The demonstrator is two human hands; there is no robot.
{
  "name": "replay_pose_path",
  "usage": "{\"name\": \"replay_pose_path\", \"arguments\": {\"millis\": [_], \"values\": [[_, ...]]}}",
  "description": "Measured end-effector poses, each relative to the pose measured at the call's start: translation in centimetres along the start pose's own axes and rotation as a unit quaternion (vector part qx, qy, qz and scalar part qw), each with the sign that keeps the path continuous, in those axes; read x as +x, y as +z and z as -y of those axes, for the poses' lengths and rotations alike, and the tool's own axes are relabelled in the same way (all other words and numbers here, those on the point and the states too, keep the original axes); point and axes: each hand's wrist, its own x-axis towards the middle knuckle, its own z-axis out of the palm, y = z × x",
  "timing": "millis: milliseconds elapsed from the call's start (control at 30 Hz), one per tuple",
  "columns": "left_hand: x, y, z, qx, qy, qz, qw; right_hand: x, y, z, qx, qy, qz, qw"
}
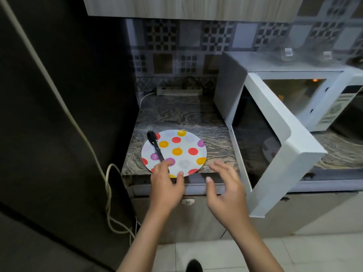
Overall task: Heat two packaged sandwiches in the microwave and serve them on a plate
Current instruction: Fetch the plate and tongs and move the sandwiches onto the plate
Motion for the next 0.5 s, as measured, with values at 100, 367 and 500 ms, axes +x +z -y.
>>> {"name": "replay_pose_path", "arguments": {"millis": [100,367,500], "values": [[2.1,-0.3,1.1,0.020,-0.073,-0.021,0.997,1.5,2.3,-2.3,-0.004,0.079,0.040,0.996],[8.0,0.4,4.3,0.100,-0.214,0.001,0.972,6.3,6.9,-6.6,-0.063,0.225,0.148,0.961],[10.5,1.4,5.4,0.111,-0.256,-0.003,0.960,7.6,8.5,-8.2,-0.124,0.262,0.174,0.941]]}}
